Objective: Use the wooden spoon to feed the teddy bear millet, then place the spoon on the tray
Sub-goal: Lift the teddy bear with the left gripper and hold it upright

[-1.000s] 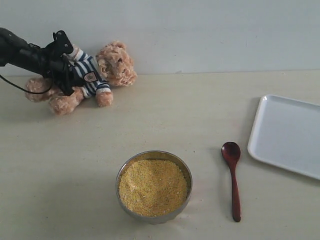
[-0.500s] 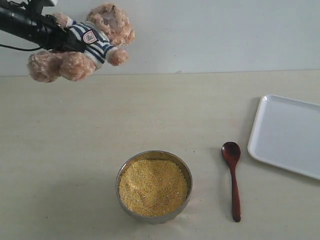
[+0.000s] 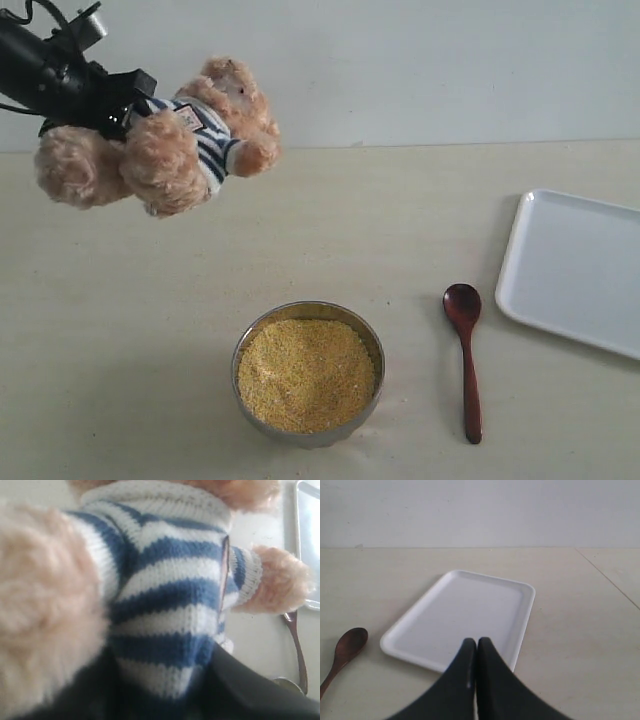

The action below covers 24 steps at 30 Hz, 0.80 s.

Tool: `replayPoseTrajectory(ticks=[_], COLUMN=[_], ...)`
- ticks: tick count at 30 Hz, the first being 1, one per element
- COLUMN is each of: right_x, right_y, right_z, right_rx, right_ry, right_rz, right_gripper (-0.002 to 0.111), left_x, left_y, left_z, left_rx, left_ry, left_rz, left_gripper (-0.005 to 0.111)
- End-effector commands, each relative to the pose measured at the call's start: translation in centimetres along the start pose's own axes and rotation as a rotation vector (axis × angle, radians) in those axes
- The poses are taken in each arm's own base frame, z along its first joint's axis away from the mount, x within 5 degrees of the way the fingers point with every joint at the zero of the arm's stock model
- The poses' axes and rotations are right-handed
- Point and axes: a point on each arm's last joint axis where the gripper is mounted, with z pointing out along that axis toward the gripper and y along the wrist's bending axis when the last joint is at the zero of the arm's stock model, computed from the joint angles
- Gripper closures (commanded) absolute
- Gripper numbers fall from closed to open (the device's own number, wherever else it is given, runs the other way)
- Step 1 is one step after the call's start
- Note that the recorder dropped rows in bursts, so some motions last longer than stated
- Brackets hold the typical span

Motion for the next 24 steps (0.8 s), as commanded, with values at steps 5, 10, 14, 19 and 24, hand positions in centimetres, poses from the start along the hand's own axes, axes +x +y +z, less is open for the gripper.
replayPoseTrajectory(ticks=[5,10,14,19,24], right_x=[-0.2,-0.2,-0.2,-0.5,-1.6], right_y=[-0.1,-0.1,-0.1,0.0,0.6], right_z=[-0.1,-0.1,-0.1,-0.1,-0.2], right_rx=[0.008,0.008,0.008,0.002,-0.12], right_ry=[-0.018,-0.018,-0.018,-0.052,-0.143], right_rz=[-0.005,-0.005,-0.005,0.022,0.674], right_gripper=[0.107,0.107,0.107,0.107,0.107], left_x=[10.9,15.2,16.8,16.9,16.9], left_y=[-1.4,-2.5,-2.6,-2.6,-2.5], left_z=[-1.4,-2.3,-2.0,-2.0,-2.0], left_rx=[-0.078,-0.031,-0.028,-0.031,-0.036], left_ry=[-0.273,-0.456,-0.431,-0.43,-0.43], left_rz=[-0.197,-0.182,-0.139,-0.135,-0.136], left_gripper=[0.102,0.102,0.102,0.102,0.102])
